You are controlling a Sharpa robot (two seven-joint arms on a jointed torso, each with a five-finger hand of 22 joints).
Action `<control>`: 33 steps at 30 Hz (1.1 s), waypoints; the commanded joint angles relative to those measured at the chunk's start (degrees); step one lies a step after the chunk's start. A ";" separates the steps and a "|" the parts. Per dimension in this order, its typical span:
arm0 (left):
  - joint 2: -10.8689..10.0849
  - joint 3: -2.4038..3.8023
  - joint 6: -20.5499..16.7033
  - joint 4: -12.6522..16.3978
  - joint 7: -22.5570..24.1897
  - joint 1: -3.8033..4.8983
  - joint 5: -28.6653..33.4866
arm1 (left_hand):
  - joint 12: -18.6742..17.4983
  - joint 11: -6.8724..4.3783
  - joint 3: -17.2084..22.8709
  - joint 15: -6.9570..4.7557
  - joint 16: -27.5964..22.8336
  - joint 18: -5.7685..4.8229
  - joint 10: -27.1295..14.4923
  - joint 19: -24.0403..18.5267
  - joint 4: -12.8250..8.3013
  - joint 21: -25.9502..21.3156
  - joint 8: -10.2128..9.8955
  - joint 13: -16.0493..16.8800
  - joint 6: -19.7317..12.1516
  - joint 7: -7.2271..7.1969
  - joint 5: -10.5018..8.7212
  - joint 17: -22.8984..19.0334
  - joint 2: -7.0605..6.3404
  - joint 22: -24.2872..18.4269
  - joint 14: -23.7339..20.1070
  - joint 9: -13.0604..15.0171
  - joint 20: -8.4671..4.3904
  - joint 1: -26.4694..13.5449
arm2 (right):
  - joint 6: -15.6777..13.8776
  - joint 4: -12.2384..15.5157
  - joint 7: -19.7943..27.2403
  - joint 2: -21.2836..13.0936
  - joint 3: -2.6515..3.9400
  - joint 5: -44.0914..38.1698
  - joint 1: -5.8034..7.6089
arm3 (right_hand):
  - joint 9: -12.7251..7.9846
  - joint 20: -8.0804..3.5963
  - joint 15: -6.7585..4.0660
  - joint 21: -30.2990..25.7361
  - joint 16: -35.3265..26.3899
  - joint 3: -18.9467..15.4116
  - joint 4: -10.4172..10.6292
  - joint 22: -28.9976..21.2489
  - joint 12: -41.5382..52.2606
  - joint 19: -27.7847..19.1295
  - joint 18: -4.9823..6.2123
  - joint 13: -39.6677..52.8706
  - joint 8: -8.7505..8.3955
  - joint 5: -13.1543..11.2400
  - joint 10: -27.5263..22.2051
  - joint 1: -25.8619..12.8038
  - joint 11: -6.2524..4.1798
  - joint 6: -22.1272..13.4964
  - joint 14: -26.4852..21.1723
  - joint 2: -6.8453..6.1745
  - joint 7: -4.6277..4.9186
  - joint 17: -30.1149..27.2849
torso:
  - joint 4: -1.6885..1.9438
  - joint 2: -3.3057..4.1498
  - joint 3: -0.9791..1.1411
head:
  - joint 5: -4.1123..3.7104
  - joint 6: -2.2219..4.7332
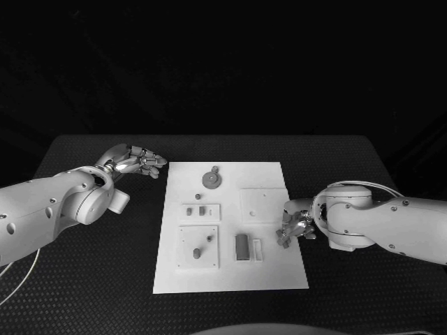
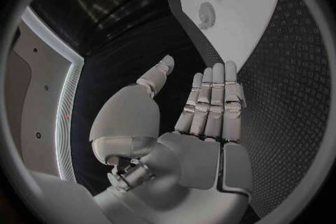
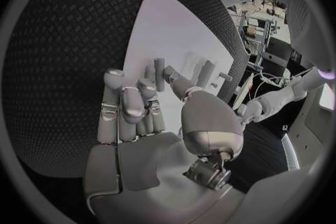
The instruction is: Assemble the parts on the task board
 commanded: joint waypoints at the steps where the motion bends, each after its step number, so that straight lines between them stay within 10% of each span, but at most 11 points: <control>1: 0.11 0.03 0.38 0.13 0.47 0.05 0.28 | 0.06 -0.08 -0.15 0.01 -0.20 1.07 0.02 -0.44 0.02 -0.17 0.21 -0.07 -0.17 -0.27 -0.26 0.08 -0.20 -0.09 0.50 -0.08 0.14 -0.38 | -3.34 0.92 -0.45 -0.30 0.00 6.79 0.21 | 0.30 0.08 -0.41 0.37 0.38 -0.39 -0.09 1.21 0.43 0.04 1.03 0.09 0.21 0.18 0.75 1.26 -0.13 -0.65 0.11 1.40 1.16 0.09 | 0.00 0.00 -0.03 | -0.08 -0.06; 33: -0.12 0.03 0.18 0.38 0.49 0.06 0.27 | 0.06 -0.08 -0.15 0.00 -0.31 1.07 0.04 -0.43 0.00 -0.16 0.25 -0.08 -0.16 -0.28 -0.26 0.23 -0.25 -0.08 0.53 -0.10 0.14 -0.38 | -6.17 1.40 -0.54 2.38 -0.09 19.16 -1.03 | 0.25 0.11 -0.48 0.38 0.33 -0.92 -0.04 1.12 0.16 0.02 1.03 -0.10 0.19 0.18 0.69 0.64 -0.18 -0.59 -0.07 1.70 1.12 -0.24 | 0.05 0.01 -0.01 | -0.13 -0.45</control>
